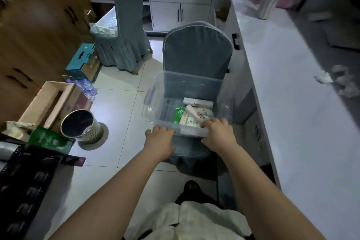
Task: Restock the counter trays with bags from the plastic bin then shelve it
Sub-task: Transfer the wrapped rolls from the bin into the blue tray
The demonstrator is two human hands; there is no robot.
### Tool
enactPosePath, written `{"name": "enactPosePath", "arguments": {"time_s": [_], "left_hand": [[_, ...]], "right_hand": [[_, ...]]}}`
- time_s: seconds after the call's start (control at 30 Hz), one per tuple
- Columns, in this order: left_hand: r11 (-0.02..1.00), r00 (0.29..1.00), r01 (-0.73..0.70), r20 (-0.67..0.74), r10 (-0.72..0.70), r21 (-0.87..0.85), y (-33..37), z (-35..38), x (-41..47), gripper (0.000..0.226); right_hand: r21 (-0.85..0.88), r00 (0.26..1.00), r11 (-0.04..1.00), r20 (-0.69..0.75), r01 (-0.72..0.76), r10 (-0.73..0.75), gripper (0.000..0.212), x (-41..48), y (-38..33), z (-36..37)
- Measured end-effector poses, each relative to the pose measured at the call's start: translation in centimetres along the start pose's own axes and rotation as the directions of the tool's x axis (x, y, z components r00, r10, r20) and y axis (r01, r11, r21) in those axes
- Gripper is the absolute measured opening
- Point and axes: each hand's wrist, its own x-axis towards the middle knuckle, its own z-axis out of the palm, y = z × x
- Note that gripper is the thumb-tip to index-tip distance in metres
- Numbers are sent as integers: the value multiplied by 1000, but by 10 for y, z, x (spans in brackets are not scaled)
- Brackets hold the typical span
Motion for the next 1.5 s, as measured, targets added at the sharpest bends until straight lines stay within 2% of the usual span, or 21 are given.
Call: {"name": "enactPosePath", "arguments": {"time_s": [0.17, 0.33, 0.5, 0.67, 0.9, 1.1, 1.23, 1.3, 1.37, 1.43, 1.5], "left_hand": [[1000, 1000, -26, -14, 26, 6, 11, -6, 81, 49], [997, 996, -73, 46, 73, -17, -16, -2, 150, 49], [994, 977, -94, 187, 103, -61, -54, 21, 212, 51], [987, 942, -140, 295, 159, -84, -79, 42, 269, 59], [988, 903, -145, 402, 153, -49, -73, 88, 326, 60], [982, 808, -140, 557, 189, -130, -36, 175, 357, 71], [986, 786, -104, 598, 160, -127, -6, 221, 376, 59], [989, 769, -125, 623, 145, -75, 6, 238, 384, 60], [992, 781, -122, 614, 116, -32, 15, 249, 388, 63], [990, 800, -141, 592, 96, 29, 22, 253, 389, 62], [971, 804, -220, 582, 123, 99, 25, 251, 390, 57]], "right_hand": [[29, 998, 999, 69, 13, -15, 46, 84, 25, 4], [130, 986, 991, 166, -27, 5, 42, 141, 30, 37], [171, 953, 967, 270, -188, 137, 44, 195, 36, 62], [254, 926, 905, 256, -342, 278, 43, 232, 54, 85], [192, 876, 910, 400, -368, 270, 59, 280, 94, 127], [109, 813, 928, 525, -357, 251, 75, 338, 122, 208], [63, 825, 934, 492, -352, 278, 61, 357, 132, 251], [53, 848, 947, 464, -317, 258, 55, 362, 139, 263], [78, 868, 952, 438, -297, 235, 52, 366, 144, 268], [139, 866, 930, 433, -339, 251, 55, 368, 149, 266], [197, 859, 893, 417, -404, 296, 59, 366, 154, 256]]}}
